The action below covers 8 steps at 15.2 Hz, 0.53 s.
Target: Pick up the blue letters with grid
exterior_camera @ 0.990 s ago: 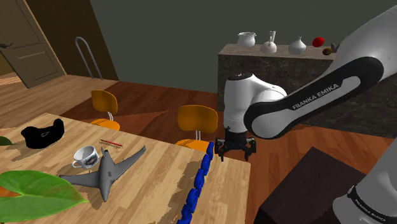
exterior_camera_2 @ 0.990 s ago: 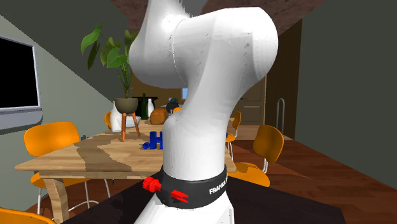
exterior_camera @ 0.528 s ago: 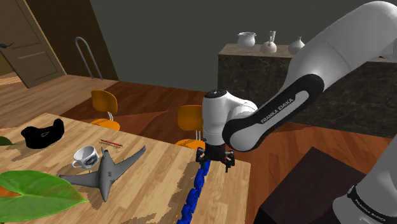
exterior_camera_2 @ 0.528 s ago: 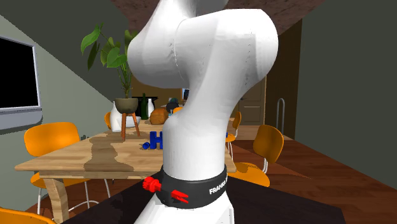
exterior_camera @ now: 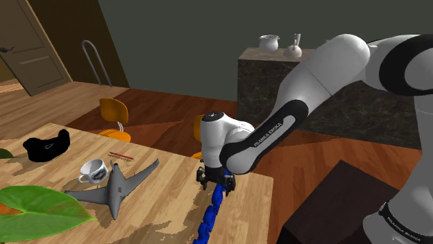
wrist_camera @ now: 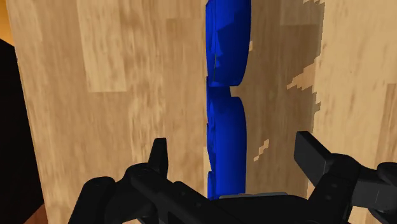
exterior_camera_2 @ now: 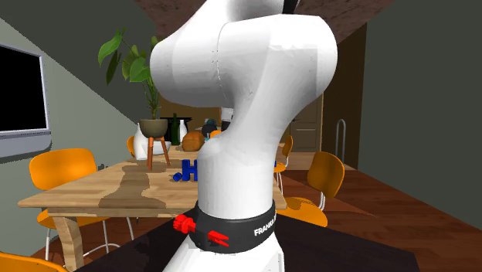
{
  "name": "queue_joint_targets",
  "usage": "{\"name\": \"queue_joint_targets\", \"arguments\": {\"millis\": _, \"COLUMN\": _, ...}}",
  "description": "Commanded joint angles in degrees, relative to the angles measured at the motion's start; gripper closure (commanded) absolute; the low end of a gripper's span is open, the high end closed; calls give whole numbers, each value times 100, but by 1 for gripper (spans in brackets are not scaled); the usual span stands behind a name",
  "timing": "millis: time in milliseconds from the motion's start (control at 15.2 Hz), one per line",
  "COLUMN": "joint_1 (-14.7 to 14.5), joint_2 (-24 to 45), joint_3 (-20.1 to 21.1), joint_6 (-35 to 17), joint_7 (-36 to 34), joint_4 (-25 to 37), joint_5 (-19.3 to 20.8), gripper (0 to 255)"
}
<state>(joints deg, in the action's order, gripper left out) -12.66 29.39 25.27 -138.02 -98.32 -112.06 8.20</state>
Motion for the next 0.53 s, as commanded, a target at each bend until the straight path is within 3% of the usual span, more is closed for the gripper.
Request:
{"name": "queue_joint_targets", "arguments": {"millis": 0, "joint_1": -47, "joint_2": 145, "joint_3": -56, "joint_6": -98, "joint_7": -49, "joint_4": 45, "joint_5": 60, "gripper": 0}}
{"name": "queue_joint_targets", "arguments": {"millis": 396, "joint_1": -127, "joint_2": 415, "joint_3": -160, "joint_6": -341, "joint_7": -100, "joint_4": 64, "joint_5": 179, "gripper": 0}}
{"name": "queue_joint_targets", "arguments": {"millis": 462, "joint_1": -128, "joint_2": 416, "joint_3": -161, "joint_6": -350, "joint_7": -102, "joint_4": 55, "joint_5": 181, "gripper": 255}}
